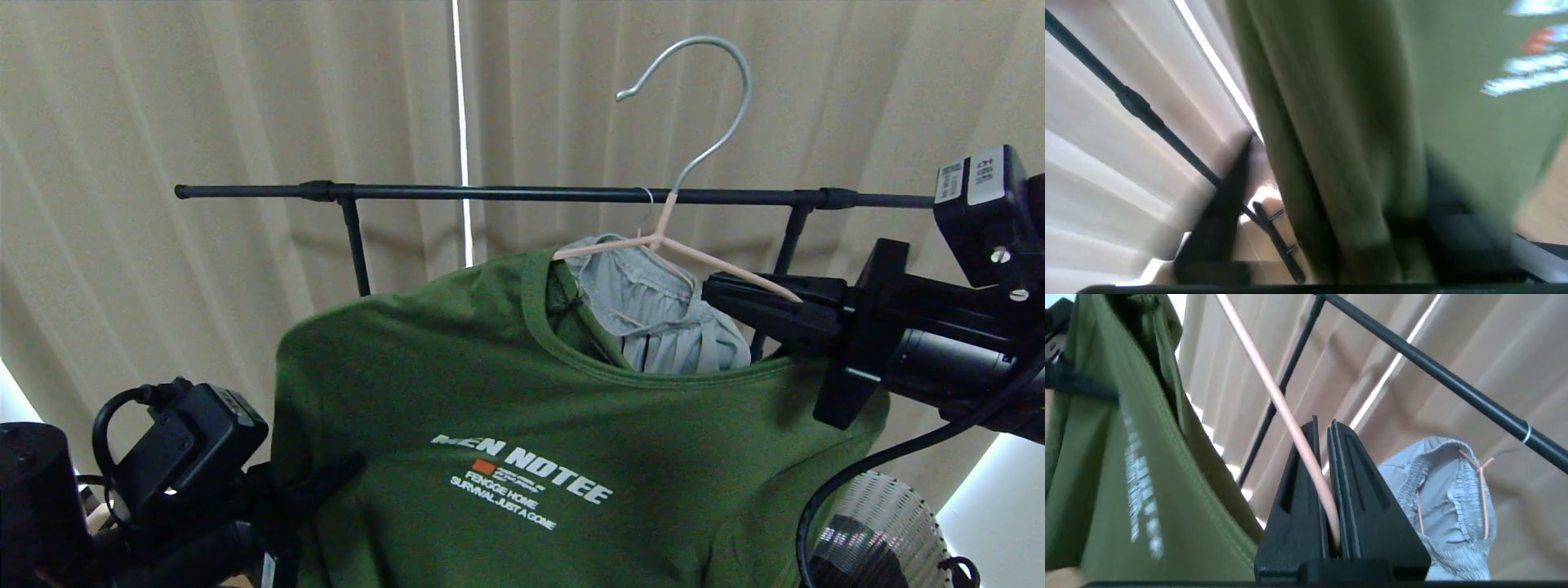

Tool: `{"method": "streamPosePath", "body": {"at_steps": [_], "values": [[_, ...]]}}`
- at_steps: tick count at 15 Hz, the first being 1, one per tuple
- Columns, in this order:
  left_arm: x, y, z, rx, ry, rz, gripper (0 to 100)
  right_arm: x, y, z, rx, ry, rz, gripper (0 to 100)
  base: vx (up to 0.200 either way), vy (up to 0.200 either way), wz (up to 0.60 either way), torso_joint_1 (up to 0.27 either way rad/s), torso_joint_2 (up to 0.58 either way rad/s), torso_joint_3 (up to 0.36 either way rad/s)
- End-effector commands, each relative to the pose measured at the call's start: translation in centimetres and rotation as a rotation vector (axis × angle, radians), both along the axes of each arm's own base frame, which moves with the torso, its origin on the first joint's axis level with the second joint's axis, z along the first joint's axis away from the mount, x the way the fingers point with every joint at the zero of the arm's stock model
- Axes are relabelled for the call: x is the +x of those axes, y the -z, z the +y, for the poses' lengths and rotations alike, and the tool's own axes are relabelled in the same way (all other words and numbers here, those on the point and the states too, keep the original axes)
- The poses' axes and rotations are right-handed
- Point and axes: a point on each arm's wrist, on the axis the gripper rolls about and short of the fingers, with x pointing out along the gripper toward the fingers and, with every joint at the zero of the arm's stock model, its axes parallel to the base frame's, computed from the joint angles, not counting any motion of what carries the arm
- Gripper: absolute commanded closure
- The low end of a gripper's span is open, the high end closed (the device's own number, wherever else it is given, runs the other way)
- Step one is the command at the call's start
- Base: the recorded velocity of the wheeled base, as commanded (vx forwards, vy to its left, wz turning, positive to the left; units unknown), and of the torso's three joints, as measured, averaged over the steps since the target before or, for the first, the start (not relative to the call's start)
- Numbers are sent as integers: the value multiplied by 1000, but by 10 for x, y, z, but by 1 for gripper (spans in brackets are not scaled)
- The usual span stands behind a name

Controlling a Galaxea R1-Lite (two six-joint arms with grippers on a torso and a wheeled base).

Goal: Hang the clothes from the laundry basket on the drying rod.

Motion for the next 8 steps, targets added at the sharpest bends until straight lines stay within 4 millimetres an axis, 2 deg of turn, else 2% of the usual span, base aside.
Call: {"method": "streamPosePath", "body": {"at_steps": [1, 5, 8], "values": [[0, -1, 3, -5, -15, -14, 100, 5, 2, -6, -9, 37, 10, 100, 0, 0, 0, 0, 0, 0], [-5, -2, 12, -24, -52, -61, 100, 19, 9, -26, -39, 149, 66, 100, 0, 0, 0, 0, 0, 0], [-12, -1, 13, -24, -34, -71, 100, 28, 9, -29, -46, 228, 72, 100, 0, 0, 0, 0, 0, 0]]}}
